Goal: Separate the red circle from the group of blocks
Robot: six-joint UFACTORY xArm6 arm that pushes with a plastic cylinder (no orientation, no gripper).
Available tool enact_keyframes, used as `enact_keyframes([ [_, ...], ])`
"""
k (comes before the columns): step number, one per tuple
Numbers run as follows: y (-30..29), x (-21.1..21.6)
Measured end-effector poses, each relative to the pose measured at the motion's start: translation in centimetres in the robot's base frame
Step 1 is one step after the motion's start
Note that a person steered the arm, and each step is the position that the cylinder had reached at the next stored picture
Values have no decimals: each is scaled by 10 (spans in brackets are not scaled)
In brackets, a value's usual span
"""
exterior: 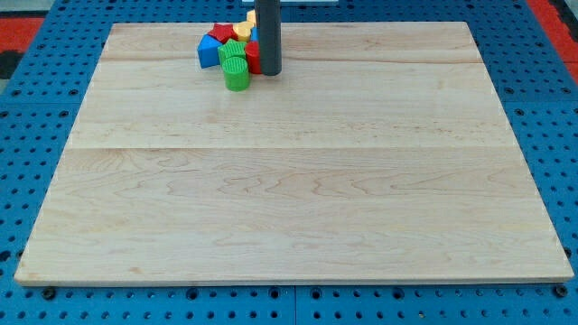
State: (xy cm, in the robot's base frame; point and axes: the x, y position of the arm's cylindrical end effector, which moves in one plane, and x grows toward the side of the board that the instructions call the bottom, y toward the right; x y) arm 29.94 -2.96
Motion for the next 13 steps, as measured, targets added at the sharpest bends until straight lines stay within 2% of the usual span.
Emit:
enact_keyframes([
  [5,12,42],
  [6,-17,73],
  [7,-44,81],
  [9,-187,24],
  [11,-199,-108],
  [12,-194,-108],
  [13,-157,-107],
])
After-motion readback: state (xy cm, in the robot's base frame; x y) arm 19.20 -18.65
